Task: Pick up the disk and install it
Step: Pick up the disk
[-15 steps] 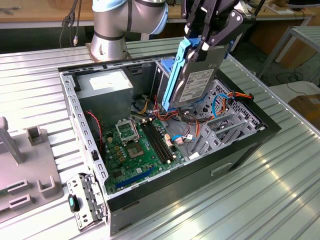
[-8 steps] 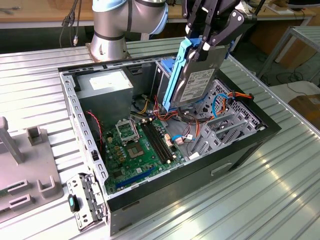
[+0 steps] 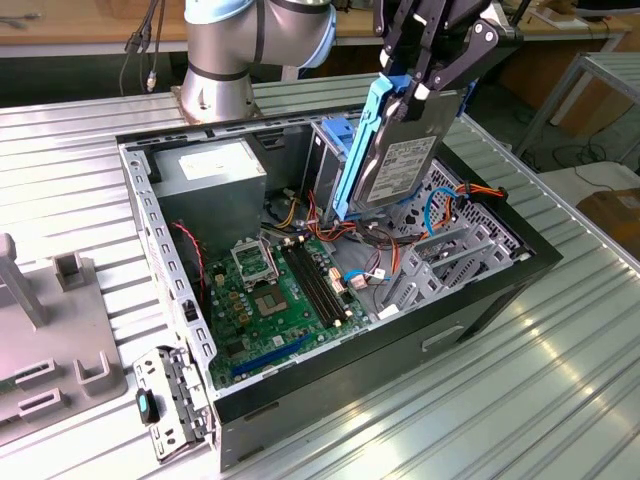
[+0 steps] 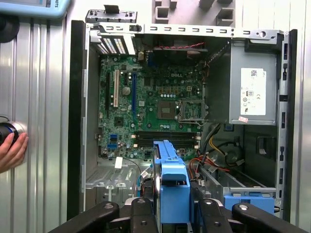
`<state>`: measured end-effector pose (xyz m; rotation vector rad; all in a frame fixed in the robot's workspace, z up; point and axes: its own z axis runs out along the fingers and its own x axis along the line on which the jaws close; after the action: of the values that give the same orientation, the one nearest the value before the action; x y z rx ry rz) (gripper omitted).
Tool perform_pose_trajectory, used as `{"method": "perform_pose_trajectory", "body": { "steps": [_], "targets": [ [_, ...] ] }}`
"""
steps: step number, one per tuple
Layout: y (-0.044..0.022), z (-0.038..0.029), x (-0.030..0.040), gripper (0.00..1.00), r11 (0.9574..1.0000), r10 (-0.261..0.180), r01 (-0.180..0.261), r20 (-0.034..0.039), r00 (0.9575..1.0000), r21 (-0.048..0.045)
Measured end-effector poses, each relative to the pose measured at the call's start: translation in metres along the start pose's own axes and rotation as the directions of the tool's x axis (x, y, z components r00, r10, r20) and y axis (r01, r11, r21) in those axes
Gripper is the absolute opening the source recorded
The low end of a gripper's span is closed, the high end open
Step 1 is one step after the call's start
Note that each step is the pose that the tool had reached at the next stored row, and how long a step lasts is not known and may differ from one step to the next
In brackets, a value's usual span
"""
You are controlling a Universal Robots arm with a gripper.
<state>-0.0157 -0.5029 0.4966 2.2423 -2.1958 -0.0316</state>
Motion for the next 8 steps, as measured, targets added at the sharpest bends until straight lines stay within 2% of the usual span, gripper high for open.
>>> {"method": "perform_pose_trajectory", "body": {
  "steps": [8],
  "targets": [
    [-0.0008,0.0000,0.0000,0.36,1.0000,0.000,0.000,0.0000,1.0000,0.0000]
  ]
}}
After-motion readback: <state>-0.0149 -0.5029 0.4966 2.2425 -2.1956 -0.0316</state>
